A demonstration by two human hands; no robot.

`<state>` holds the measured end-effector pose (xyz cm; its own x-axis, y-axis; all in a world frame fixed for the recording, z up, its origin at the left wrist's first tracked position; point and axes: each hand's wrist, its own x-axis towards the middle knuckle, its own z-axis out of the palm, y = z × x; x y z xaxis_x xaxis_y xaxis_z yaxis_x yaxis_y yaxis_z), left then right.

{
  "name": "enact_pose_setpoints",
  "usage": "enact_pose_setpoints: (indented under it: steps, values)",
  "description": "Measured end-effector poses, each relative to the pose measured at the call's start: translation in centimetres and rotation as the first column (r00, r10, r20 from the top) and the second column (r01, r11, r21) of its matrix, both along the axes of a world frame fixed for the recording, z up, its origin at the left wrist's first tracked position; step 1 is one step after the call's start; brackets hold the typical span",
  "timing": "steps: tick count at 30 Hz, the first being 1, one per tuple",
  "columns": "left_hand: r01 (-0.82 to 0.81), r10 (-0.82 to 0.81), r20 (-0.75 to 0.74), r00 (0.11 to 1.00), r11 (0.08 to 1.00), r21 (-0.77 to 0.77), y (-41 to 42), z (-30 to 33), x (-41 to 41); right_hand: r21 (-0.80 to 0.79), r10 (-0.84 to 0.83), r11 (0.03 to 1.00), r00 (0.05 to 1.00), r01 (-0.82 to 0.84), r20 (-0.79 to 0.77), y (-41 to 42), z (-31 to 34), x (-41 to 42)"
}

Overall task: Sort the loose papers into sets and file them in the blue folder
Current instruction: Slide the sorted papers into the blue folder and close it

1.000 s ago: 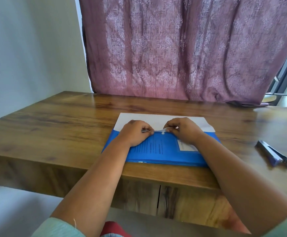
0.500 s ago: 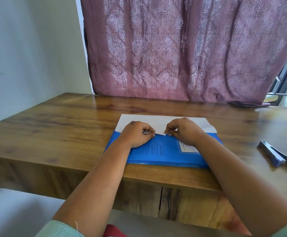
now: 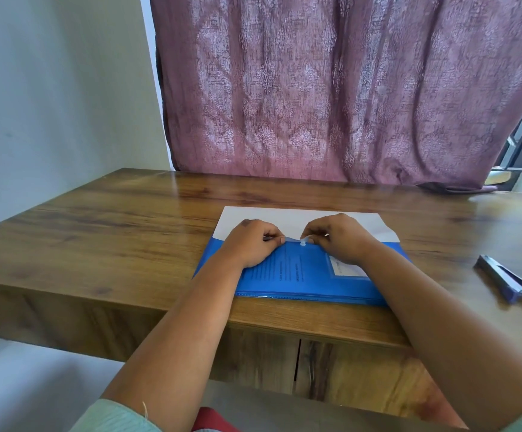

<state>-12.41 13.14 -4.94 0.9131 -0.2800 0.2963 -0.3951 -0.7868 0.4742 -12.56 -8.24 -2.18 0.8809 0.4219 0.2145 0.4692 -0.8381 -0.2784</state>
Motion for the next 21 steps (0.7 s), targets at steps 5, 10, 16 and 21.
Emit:
enact_pose_setpoints:
  steps: [5,10,16,21]
  values:
    - [0.007,-0.007,-0.002,1.000,1.000,-0.008,0.0,0.1,-0.1,0.055,-0.007,0.998,1.000,0.008,-0.021,0.0,-0.3,0.1]
    - [0.014,-0.015,-0.026,1.000,1.000,-0.023,0.0,0.2,-0.1,0.020,-0.010,1.000,0.998,0.011,-0.058,0.2,0.1,0.1]
    - [0.005,-0.006,-0.054,0.999,1.000,-0.020,-0.1,0.2,-0.1,-0.089,-0.034,0.996,0.999,0.030,-0.042,0.9,0.5,0.3]
    - [-0.002,0.000,-0.078,0.997,1.000,-0.025,-0.2,0.4,-0.3,-0.152,-0.012,0.988,1.000,0.012,0.001,1.1,0.5,0.4]
